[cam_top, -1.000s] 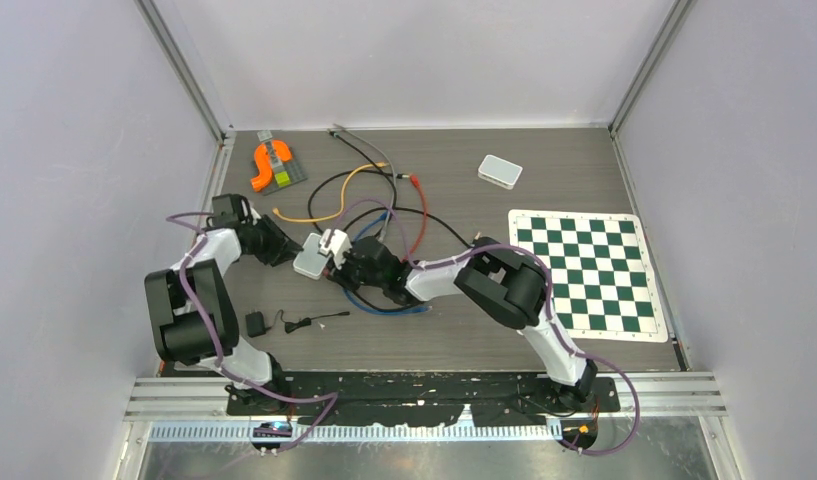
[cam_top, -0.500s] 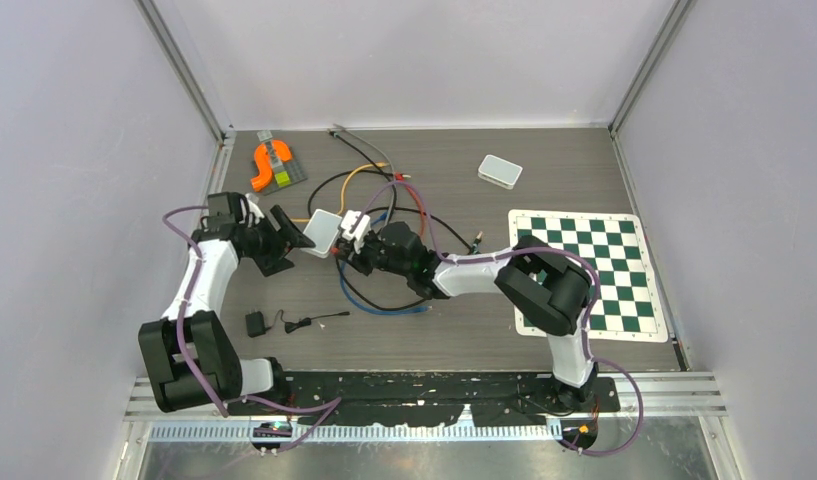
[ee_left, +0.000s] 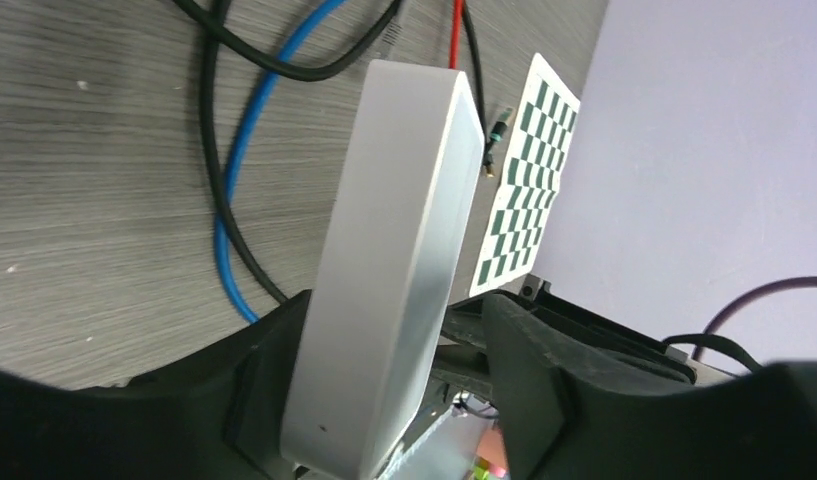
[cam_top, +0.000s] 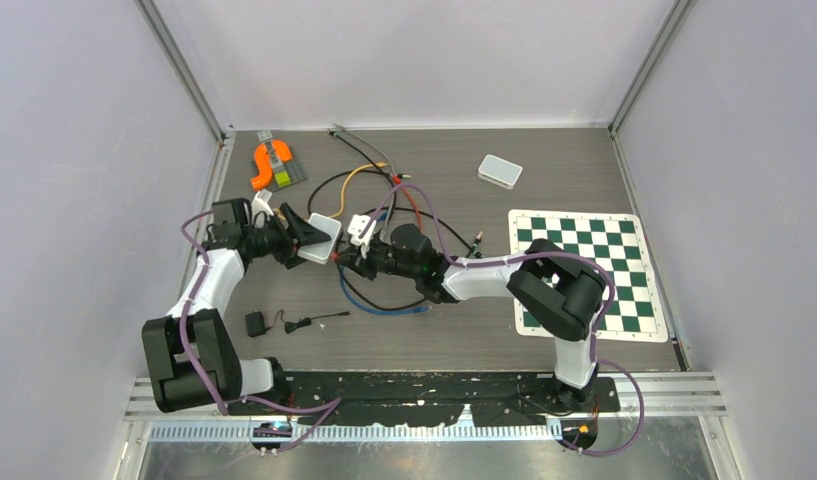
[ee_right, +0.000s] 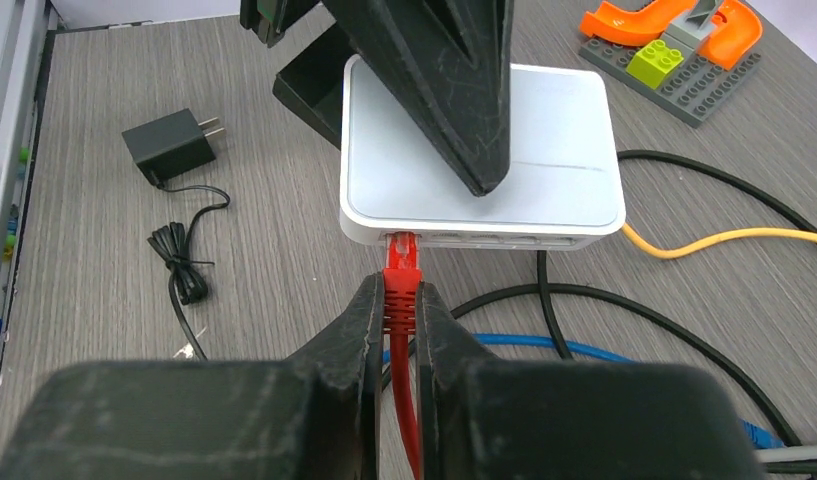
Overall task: Insert the plug into the switch port
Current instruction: Insert the connector into the switch port.
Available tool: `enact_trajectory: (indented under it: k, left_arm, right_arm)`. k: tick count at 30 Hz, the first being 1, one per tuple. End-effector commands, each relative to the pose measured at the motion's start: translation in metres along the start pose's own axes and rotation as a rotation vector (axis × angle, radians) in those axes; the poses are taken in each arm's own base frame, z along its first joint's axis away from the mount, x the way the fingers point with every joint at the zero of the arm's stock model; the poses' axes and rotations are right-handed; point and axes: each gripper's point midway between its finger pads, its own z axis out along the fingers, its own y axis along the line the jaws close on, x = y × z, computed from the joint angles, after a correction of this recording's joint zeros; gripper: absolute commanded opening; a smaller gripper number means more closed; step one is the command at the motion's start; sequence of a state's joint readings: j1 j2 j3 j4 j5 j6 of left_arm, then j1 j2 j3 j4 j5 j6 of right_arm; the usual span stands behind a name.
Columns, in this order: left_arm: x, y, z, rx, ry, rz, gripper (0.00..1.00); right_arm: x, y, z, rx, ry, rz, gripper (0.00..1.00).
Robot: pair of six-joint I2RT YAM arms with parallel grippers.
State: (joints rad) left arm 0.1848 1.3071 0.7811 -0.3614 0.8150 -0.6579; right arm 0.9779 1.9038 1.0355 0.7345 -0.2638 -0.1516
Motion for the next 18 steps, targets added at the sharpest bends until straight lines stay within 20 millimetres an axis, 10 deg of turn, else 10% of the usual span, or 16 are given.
enact_trajectory:
  k: [1,6,18]
  left_arm:
    - [0.006,-0.023,0.001,0.129,0.039,0.005,0.51]
    - [0.033,-0.020,0.008,0.169,0.112,-0.067,0.01]
    - [0.062,-0.047,0.022,0.295,0.142,-0.063,0.00]
  right_arm:
    - [-0.060,0.003,-0.009,-0.017,-0.176,-0.051,0.05]
    - [-0.074,0.008,-0.011,-0.046,-0.238,-0.089,0.05]
    - [-0.096,0.000,0.006,-0.038,-0.284,-0.066,0.05]
